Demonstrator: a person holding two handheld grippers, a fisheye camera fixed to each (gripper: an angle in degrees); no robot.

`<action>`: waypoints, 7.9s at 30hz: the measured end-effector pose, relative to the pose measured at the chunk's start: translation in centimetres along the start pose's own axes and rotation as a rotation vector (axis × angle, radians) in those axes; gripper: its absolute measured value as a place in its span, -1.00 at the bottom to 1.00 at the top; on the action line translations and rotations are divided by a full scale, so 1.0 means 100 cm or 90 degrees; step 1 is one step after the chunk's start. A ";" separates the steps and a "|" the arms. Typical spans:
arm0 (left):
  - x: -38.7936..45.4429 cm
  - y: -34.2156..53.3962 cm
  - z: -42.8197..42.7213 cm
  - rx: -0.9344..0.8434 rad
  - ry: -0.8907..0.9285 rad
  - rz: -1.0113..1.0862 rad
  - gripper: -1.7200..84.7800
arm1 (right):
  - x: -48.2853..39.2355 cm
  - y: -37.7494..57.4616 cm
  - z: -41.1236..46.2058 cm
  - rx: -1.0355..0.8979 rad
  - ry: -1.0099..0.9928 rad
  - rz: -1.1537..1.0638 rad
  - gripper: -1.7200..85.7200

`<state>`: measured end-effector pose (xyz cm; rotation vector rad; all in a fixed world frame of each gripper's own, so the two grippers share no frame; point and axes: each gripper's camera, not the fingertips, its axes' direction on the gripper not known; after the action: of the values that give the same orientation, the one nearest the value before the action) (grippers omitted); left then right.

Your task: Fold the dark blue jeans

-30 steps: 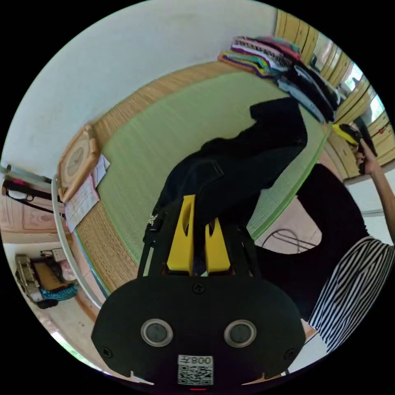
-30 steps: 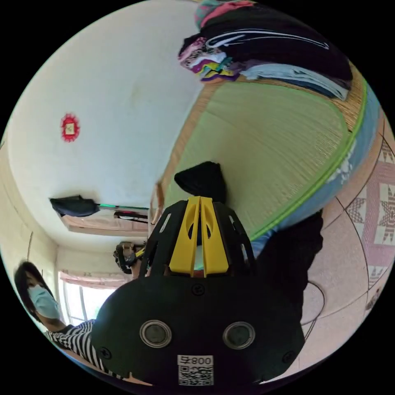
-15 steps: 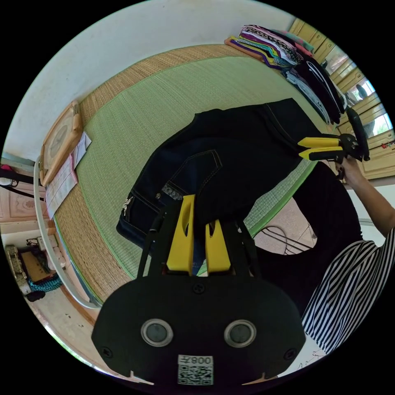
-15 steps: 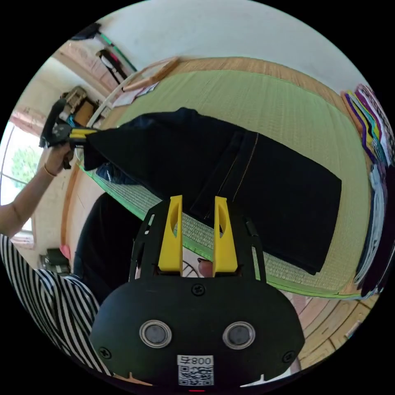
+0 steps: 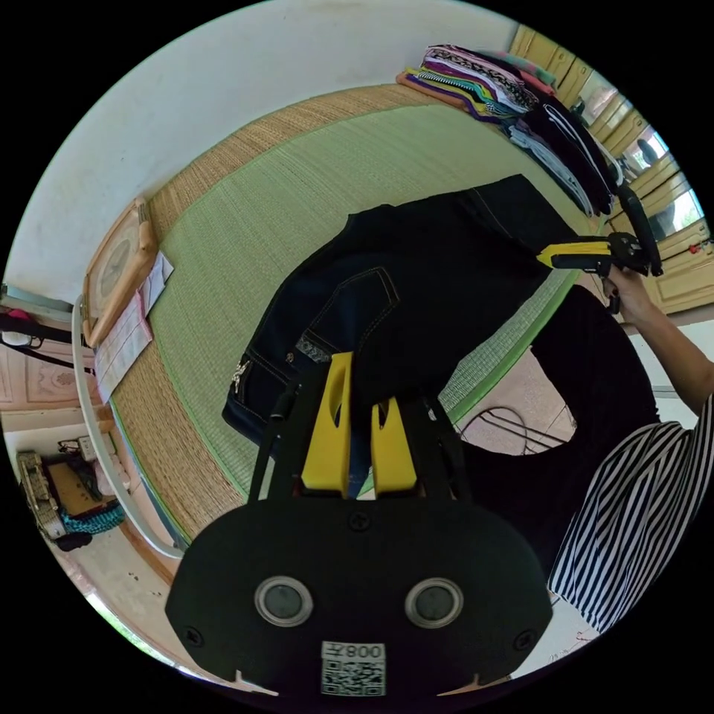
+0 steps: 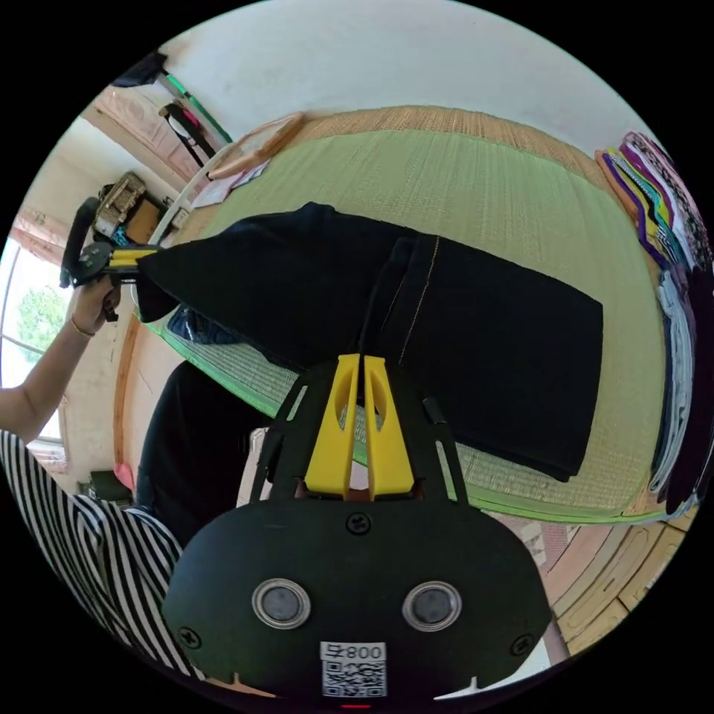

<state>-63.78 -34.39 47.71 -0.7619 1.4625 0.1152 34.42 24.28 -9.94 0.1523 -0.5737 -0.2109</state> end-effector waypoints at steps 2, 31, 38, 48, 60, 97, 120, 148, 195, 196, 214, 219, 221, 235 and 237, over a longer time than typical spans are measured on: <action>-0.009 0.000 -0.011 0.025 0.003 0.005 -0.97 | 0.016 -0.001 -0.024 0.032 -0.025 0.029 -0.94; -0.190 0.025 0.103 -0.021 0.202 -0.348 -0.96 | 0.167 -0.041 -0.032 -0.106 0.189 0.212 -0.96; -0.197 0.029 0.100 -0.093 0.088 -0.289 -0.96 | 0.166 0.002 -0.038 -0.074 0.102 0.260 -0.96; -0.217 0.004 0.098 -0.130 0.022 -0.320 -0.96 | 0.201 0.035 -0.092 0.049 0.045 0.309 -0.96; -0.233 -0.018 0.119 -0.169 0.019 -0.338 -0.96 | 0.251 0.075 -0.094 -0.036 0.140 0.334 -0.94; -0.186 -0.283 0.146 0.119 0.254 -0.135 -0.75 | 0.421 0.046 -0.176 0.062 -0.027 0.355 -0.73; -0.138 -0.371 0.191 0.031 0.192 -0.128 -0.90 | 0.448 0.082 -0.187 0.123 -0.075 0.396 -0.75; -0.132 -0.342 0.150 0.220 0.203 -0.133 -0.96 | 0.309 0.005 -0.351 0.318 0.006 0.093 -0.91; -0.168 -0.112 0.205 0.051 0.157 -0.229 -0.96 | 0.275 -0.014 -0.128 0.034 0.228 0.439 -0.96; -0.169 -0.108 0.204 0.054 0.156 -0.232 -0.96 | 0.273 -0.013 -0.128 0.031 0.242 0.445 -0.96; -0.247 0.026 0.178 0.109 0.110 -0.413 -0.96 | 0.126 -0.155 -0.059 0.074 0.037 0.088 -0.96; -0.285 0.044 0.196 0.088 0.114 -0.470 -0.96 | 0.050 -0.234 0.012 0.012 -0.012 -0.056 -0.96; -0.290 0.051 0.197 0.108 0.129 -0.462 -0.96 | 0.039 -0.250 0.040 -0.031 -0.010 -0.067 -0.96; -0.298 0.084 0.180 0.128 0.091 -0.444 -0.96 | 0.031 -0.246 0.055 -0.011 -0.005 -0.027 -0.96; -0.302 0.090 0.178 0.113 0.056 -0.456 -0.96 | 0.026 -0.251 0.048 0.025 -0.032 -0.030 -0.96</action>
<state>-57.77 -6.98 70.47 -1.1056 1.1837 -0.5913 29.98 -0.99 -9.64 0.1997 -0.6258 -0.2494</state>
